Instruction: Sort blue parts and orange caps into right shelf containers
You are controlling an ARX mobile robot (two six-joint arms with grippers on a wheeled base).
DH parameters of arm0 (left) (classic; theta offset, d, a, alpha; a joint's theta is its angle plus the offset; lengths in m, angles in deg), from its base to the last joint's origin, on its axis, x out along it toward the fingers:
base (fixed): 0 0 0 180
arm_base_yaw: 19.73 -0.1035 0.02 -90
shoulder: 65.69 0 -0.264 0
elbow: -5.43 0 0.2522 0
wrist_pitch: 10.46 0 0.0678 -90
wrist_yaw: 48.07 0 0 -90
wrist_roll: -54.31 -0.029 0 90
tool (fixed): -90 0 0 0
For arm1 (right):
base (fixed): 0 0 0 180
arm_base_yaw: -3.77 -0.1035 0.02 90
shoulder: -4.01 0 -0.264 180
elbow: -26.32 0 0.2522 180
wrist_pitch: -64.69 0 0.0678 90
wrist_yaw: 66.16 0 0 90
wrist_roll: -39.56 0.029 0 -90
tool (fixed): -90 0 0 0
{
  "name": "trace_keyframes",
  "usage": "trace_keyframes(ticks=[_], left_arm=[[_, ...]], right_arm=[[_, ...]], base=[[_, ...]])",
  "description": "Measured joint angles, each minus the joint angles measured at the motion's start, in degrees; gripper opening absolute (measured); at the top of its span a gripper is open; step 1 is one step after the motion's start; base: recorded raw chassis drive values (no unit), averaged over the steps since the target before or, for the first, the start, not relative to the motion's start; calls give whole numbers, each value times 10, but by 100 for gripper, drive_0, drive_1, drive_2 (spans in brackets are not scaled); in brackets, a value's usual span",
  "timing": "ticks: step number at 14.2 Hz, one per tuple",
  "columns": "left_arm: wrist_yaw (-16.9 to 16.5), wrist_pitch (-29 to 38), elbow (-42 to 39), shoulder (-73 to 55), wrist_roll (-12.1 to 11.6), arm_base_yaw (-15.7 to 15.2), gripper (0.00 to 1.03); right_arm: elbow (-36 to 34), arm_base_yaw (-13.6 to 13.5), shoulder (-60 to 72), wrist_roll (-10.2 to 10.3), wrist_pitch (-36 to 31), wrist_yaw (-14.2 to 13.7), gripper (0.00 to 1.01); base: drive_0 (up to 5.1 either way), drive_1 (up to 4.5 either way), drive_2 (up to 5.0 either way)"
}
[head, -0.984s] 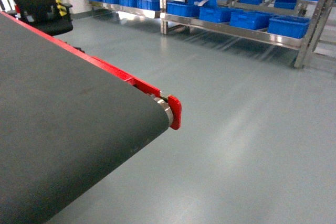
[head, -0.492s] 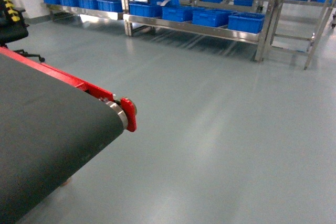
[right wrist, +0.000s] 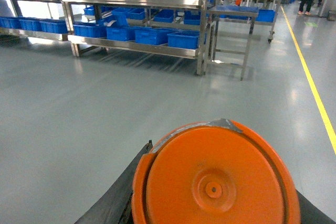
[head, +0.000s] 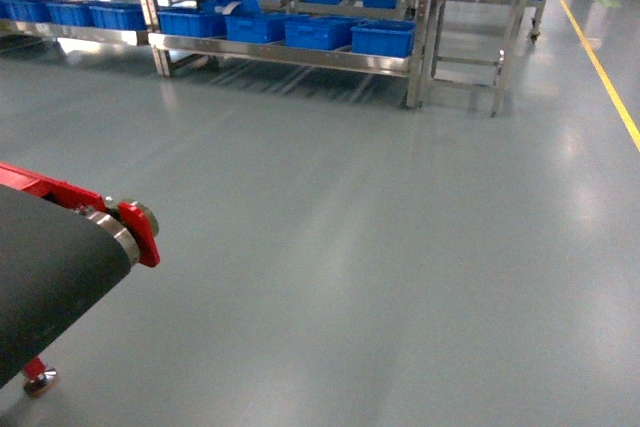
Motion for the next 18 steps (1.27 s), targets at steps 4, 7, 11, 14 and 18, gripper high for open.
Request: trace_keyframes(ticks=[4,7,11,14,18], left_arm=[[0,0,0,0,0,0,42],[0,0,0,0,0,0,42],[0,0,0,0,0,0,42],[0,0,0,0,0,0,42],[-1,0,0,0,0,1,42]], right_arm=[[0,0,0,0,0,0,43],[0,0,0,0,0,0,43],[0,0,0,0,0,0,43],[0,0,0,0,0,0,43],[0,0,0,0,0,-1,43]], base=[[-149,-149,-149],[-172,-172,-172],[-154,-154,-154],[-155,-155,-155],[-87,-87,-87]])
